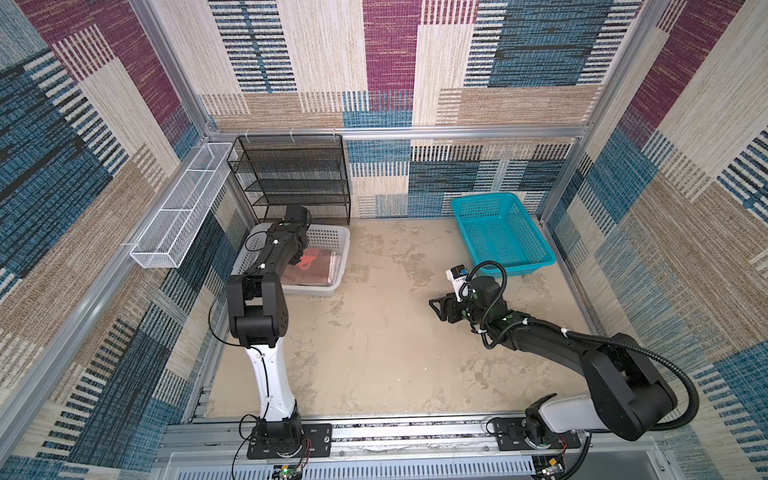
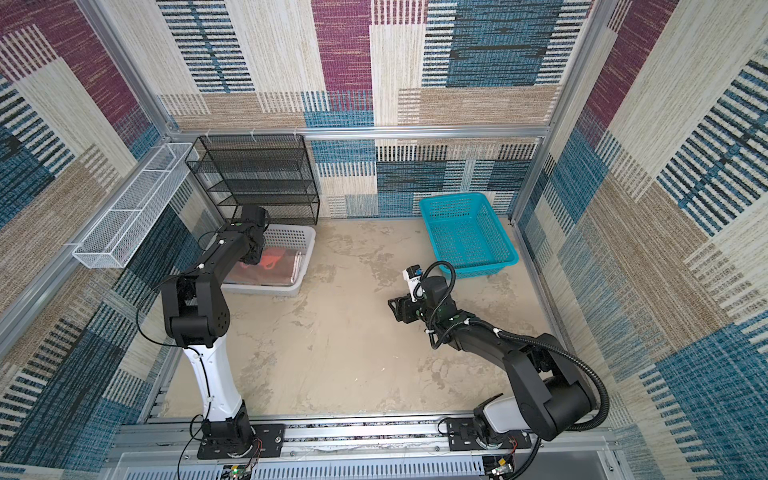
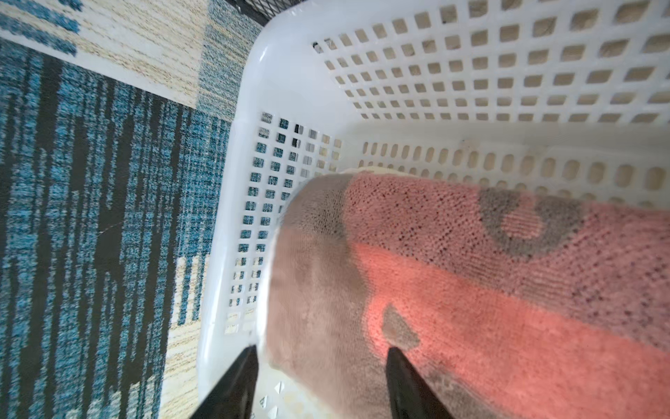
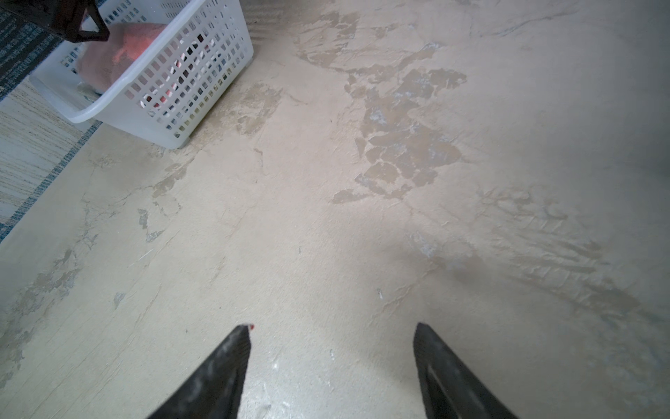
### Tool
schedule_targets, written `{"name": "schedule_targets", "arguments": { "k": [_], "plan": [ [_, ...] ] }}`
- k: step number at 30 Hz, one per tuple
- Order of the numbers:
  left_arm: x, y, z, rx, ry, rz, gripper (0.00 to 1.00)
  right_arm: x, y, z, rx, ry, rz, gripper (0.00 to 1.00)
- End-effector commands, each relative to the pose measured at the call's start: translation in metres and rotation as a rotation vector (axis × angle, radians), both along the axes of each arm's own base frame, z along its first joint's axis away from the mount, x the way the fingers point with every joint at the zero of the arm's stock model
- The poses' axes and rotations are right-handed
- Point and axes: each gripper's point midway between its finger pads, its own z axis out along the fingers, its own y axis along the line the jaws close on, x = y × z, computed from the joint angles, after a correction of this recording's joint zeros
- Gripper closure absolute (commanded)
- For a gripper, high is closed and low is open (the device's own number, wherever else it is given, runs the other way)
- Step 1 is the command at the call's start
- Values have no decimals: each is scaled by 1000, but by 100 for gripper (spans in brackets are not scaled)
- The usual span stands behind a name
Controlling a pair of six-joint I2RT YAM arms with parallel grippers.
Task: Fold and stack the towels
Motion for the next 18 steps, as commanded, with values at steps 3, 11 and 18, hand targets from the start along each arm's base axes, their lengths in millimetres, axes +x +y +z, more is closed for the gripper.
{"name": "schedule_targets", "arguments": {
  "k": [3,11,18],
  "plan": [
    [3,-1,2,-25,-39,16,27,4,-1,7,-3,-27,-12,27],
    [-5,-23,36,-189,-163,-5,1,6,-7,14,-27,-64,-32,25],
    [-25,-61,59,-355,-259,-109,1,13,-16,26,-56,-117,-73,23]
  ]
}}
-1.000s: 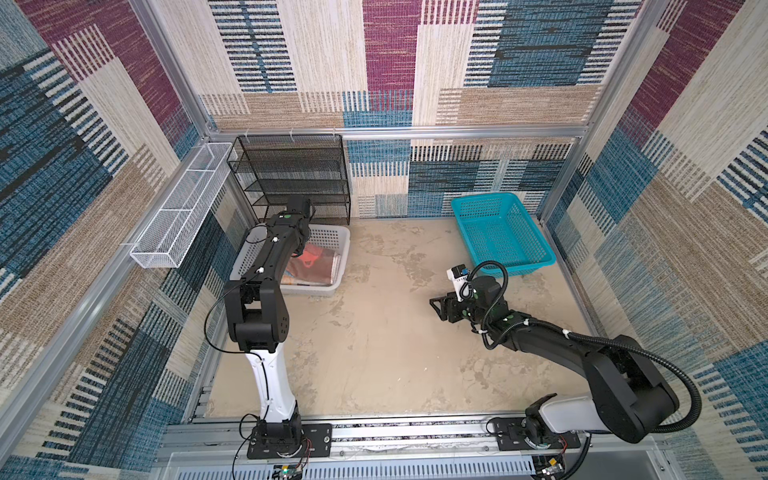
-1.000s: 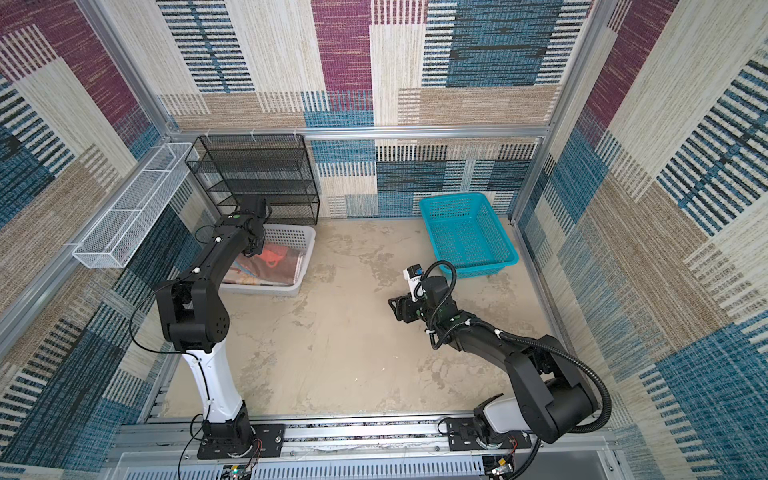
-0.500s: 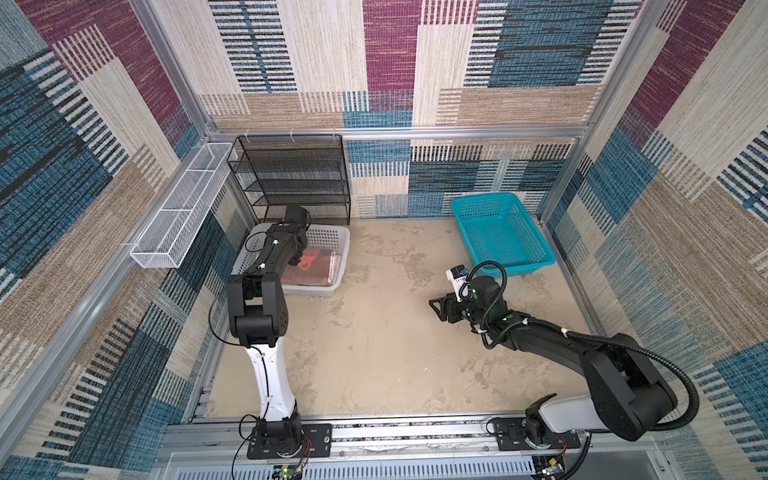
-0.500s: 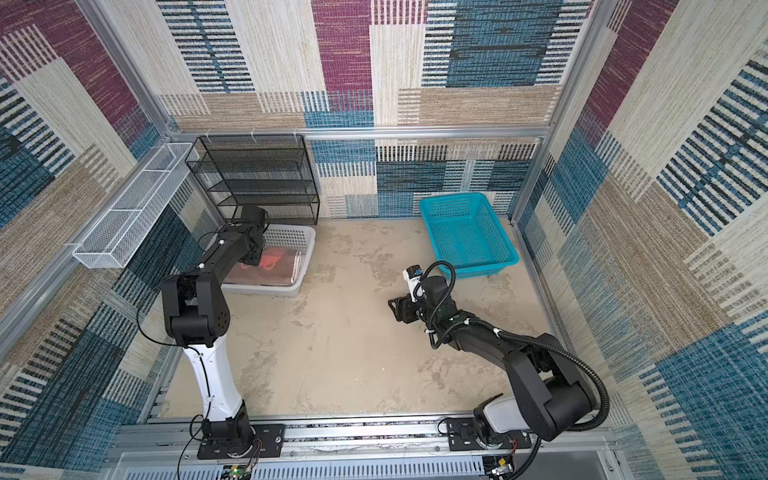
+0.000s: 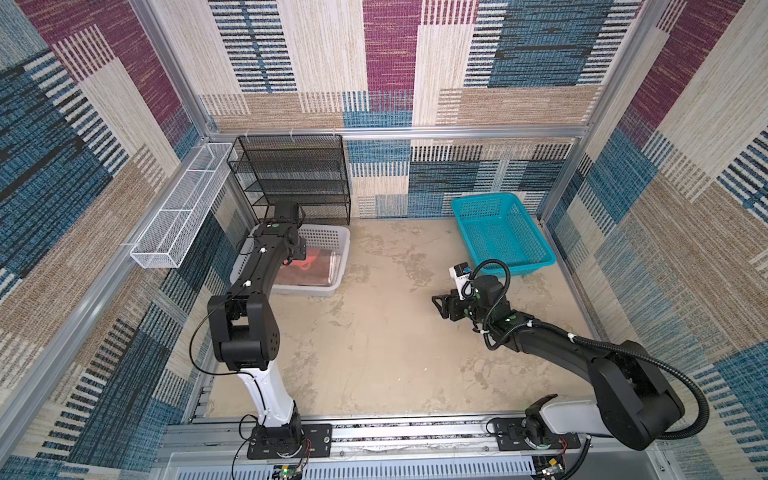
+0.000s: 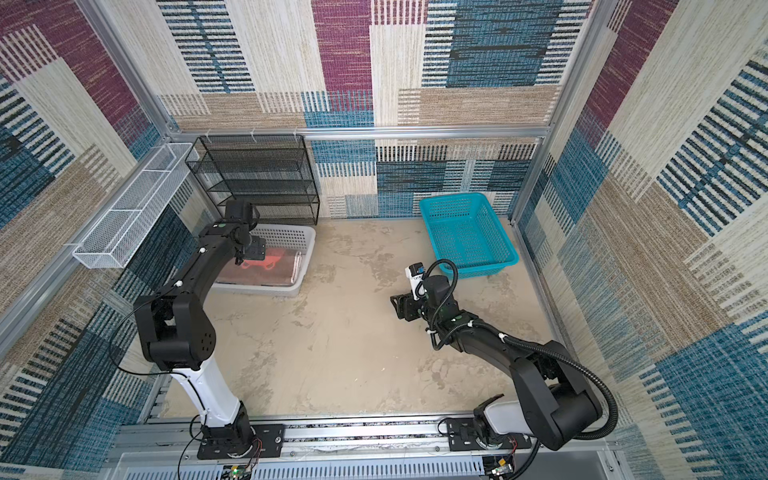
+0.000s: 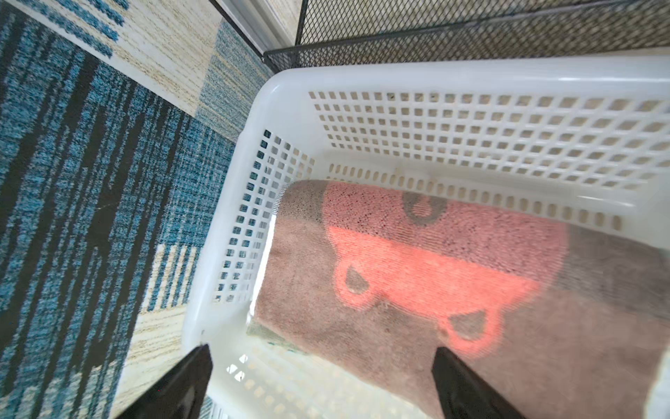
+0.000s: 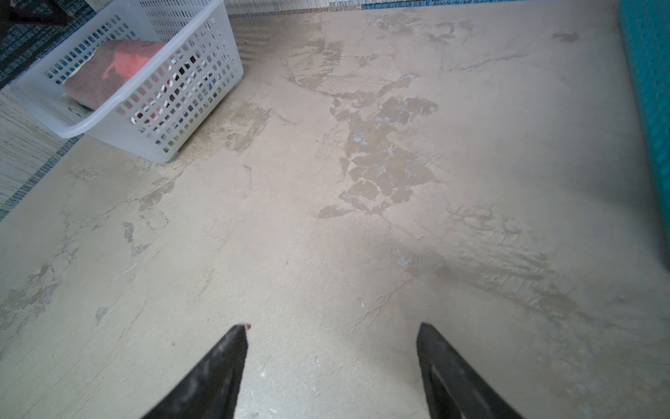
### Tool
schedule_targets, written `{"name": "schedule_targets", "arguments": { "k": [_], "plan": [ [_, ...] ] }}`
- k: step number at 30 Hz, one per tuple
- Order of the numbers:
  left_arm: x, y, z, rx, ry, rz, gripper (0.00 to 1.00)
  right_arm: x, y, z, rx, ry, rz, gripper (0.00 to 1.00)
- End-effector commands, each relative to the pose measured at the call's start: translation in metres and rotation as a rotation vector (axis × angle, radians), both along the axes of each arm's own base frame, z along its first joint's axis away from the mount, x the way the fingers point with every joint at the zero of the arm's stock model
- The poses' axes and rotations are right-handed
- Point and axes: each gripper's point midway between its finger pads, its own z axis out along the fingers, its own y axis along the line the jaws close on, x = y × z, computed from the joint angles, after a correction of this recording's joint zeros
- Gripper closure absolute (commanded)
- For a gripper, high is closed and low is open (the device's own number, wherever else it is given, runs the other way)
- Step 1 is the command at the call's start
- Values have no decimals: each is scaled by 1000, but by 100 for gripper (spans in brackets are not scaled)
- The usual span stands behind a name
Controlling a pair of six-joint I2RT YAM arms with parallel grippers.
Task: Fold and stack the towels
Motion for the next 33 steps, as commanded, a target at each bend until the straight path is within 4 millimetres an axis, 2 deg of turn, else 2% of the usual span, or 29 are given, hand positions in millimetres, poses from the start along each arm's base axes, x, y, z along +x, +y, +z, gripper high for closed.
{"name": "schedule_targets", "arguments": {
  "k": [1,7,9,12,17,21,24,28,33],
  "plan": [
    [-4,-29,7,-109,-75,-75,1,10,-8,12,-32,-61,-46,22],
    [-34,-63,15,-104,-174,-166,1,23,-30,25,-79,-112,-134,14],
    [-46,-74,19,-127,-227,-195,1,27,-43,29,-79,-117,-169,11],
    [-68,-90,30,-158,-328,-253,1,34,-67,38,-61,-133,-234,0],
    [-103,-110,45,-226,-487,-352,1,42,-103,48,-120,-182,-381,0],
    [-129,-109,45,-260,-601,-364,1,43,-133,59,-172,-255,-505,0],
    [-142,-104,29,-253,-617,-354,1,42,-157,62,-196,-291,-592,0],
    [-146,-93,3,-221,-591,-298,1,36,-183,60,-203,-349,-693,0],
    [-143,-72,-26,-129,-639,-225,1,25,-215,52,-210,-447,-808,0]
  ]
}}
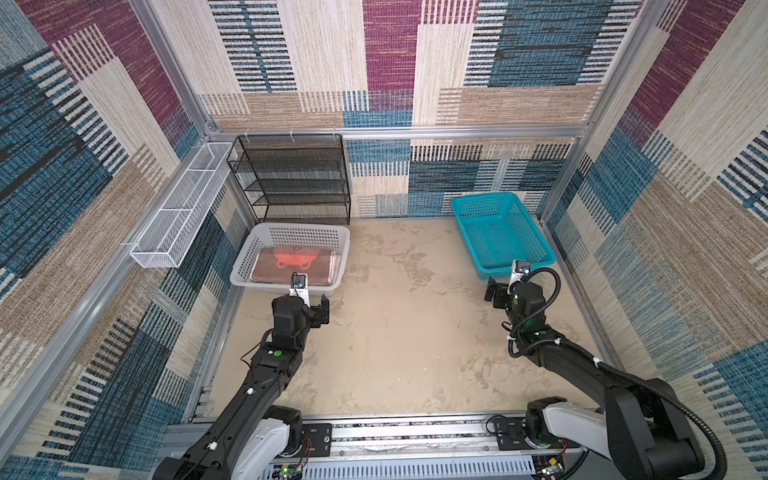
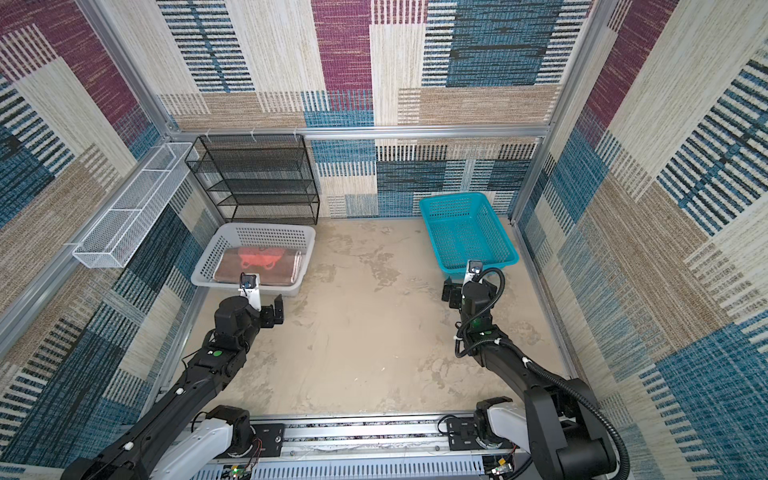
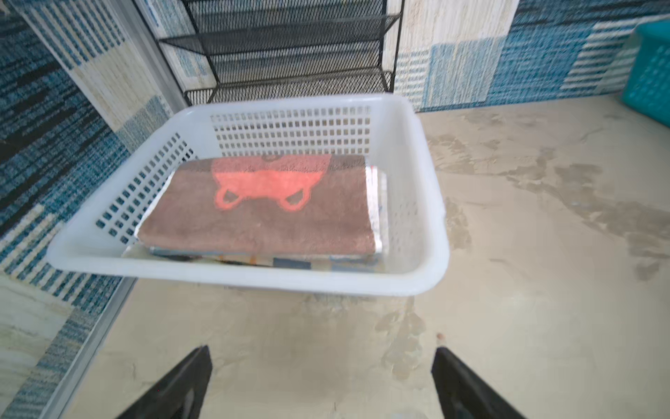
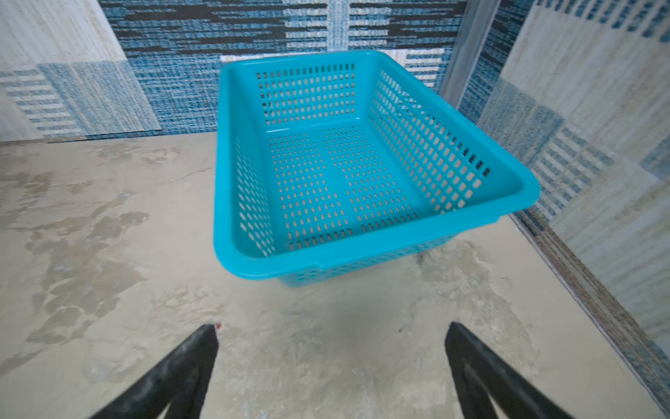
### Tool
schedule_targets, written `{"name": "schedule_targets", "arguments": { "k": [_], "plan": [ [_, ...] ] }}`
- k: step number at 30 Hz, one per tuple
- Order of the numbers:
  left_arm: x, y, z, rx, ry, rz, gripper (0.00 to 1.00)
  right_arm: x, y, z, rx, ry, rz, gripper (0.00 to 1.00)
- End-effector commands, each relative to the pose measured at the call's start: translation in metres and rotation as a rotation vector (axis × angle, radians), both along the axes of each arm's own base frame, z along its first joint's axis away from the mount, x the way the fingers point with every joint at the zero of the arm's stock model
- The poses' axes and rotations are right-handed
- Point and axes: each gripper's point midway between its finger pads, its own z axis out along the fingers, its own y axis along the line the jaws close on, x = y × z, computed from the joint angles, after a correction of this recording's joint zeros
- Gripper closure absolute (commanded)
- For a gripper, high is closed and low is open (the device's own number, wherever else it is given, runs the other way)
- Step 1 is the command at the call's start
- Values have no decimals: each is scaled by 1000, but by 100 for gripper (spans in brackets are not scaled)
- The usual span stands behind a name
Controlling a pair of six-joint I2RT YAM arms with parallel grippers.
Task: Fold and stack the towels
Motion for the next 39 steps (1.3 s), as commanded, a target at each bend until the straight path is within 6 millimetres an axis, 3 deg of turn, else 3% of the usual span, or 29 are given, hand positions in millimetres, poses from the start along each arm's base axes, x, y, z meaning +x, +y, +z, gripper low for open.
{"name": "schedule_targets", "arguments": {
  "k": [1,4,9,13,18,24,29,36,39],
  "plan": [
    [11,18,11,22,-133,93,1,2,-22,26,-31,-180,-97,0],
    [18,29,-4,25,-110,118,1,3,-31,16,-46,-188,-116,0],
    [34,27,-30,19,-42,97,1,16,-25,5,-32,-181,-51,0],
    [47,24,-32,12,-50,76,1,22,-18,11,-43,-227,18,0],
    [61,22,-25,17,-109,51,1,24,-8,5,-12,-252,108,0],
    [74,22,-41,16,-133,33,1,25,-5,2,-3,-248,144,0],
    [76,27,-50,5,-129,47,1,19,11,0,-11,-264,269,0],
    [72,22,-51,-6,-117,19,1,15,9,-1,-10,-280,255,0],
    [74,23,-51,-2,-117,25,1,16,-4,-2,11,-275,178,0]
  ]
}}
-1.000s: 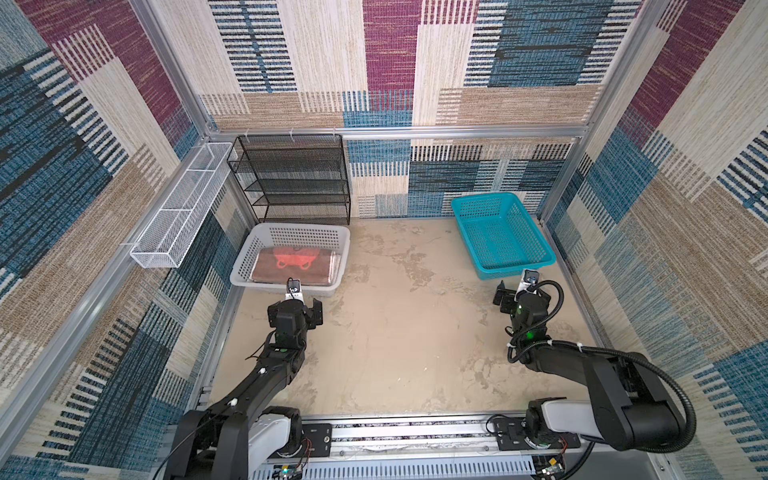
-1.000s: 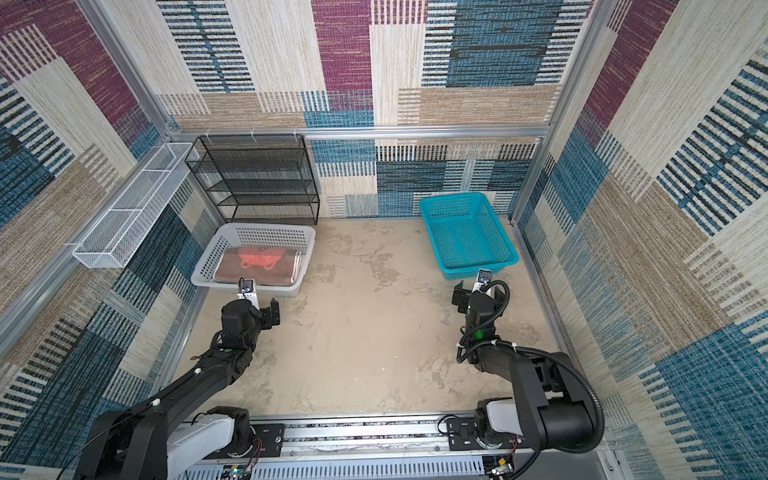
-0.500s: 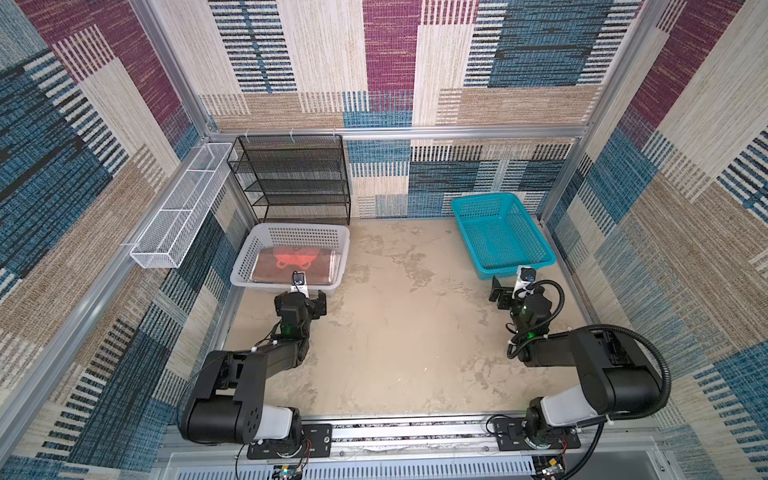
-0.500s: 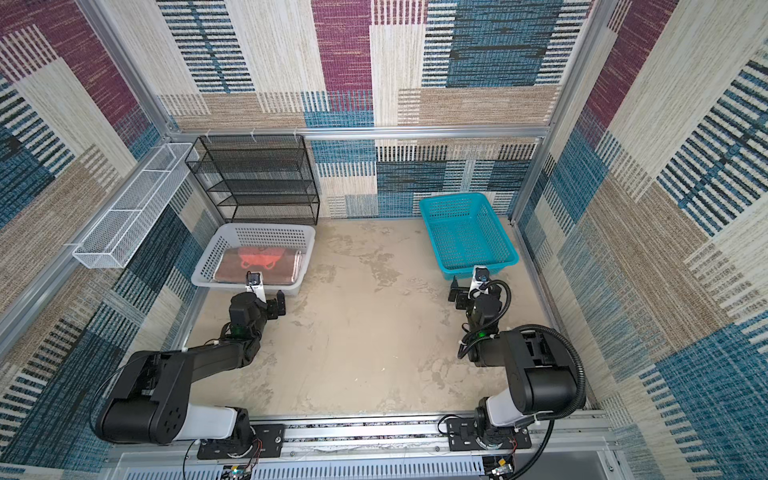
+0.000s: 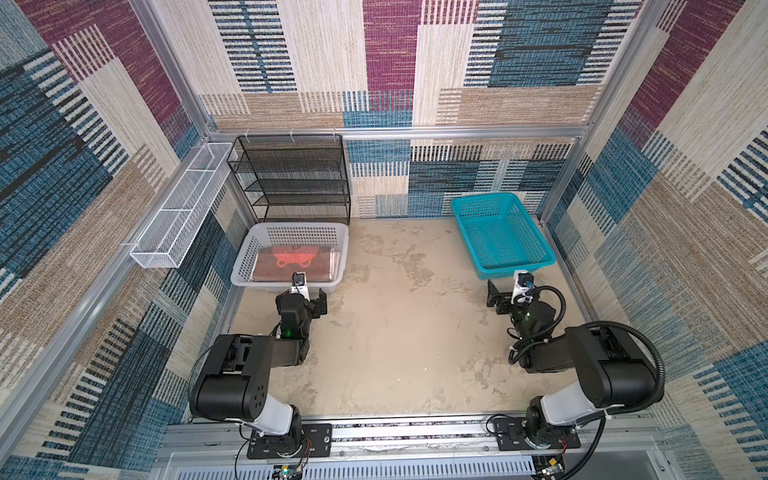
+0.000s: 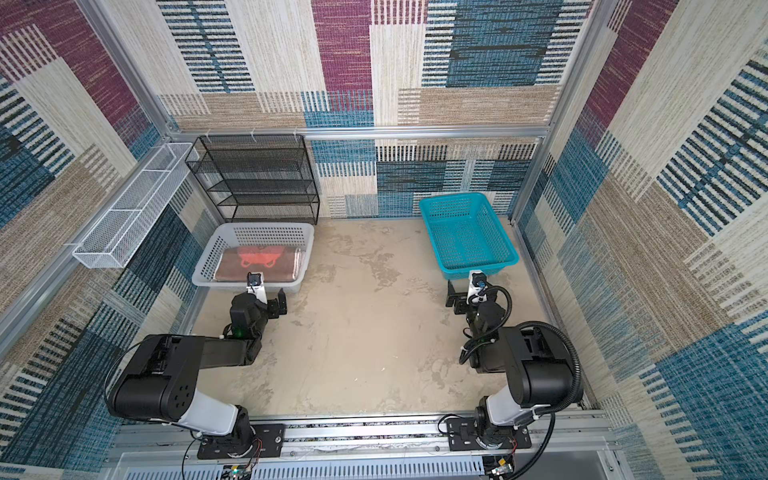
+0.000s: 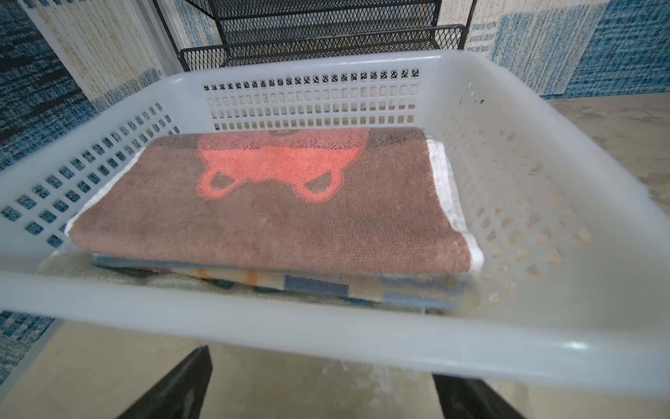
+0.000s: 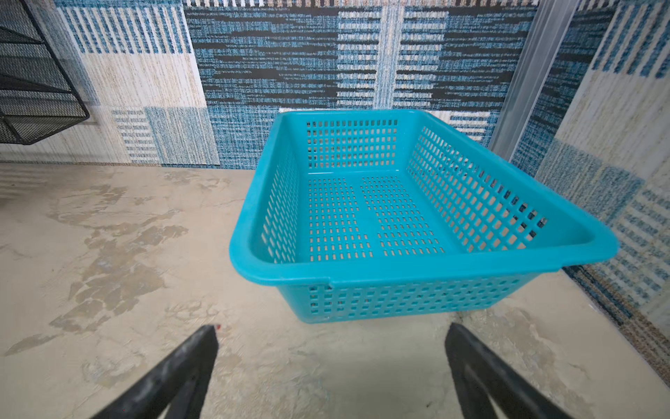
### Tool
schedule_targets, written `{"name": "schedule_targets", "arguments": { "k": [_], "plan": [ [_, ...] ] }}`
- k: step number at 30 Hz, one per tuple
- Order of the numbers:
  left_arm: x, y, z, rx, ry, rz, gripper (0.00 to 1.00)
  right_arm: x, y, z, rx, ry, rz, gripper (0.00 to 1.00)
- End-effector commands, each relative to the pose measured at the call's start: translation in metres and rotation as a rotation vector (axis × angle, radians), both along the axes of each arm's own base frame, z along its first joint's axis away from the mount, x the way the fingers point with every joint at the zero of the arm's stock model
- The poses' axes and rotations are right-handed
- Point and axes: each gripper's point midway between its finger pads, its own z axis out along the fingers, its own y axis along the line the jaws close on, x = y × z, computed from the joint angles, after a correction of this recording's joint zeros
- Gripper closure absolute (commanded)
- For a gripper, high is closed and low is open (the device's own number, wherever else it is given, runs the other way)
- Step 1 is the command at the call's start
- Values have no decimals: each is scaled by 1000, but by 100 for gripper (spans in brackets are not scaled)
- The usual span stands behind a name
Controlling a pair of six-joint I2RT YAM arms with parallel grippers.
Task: Fold and stack the towels
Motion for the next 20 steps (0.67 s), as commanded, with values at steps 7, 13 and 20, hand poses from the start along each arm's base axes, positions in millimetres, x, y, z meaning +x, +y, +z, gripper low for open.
{"name": "schedule_targets", "arguments": {
  "k": [7,13,20],
  "plan": [
    [8,0,8,-3,-19,-6,1,1,-9,13,24,-51,-49,0],
    [8,-1,8,-2,-19,-8,1,2,-9,13,22,-51,-49,0],
    [8,0,9,-2,-21,-5,1,2,-8,13,23,-52,-47,0]
  ]
}}
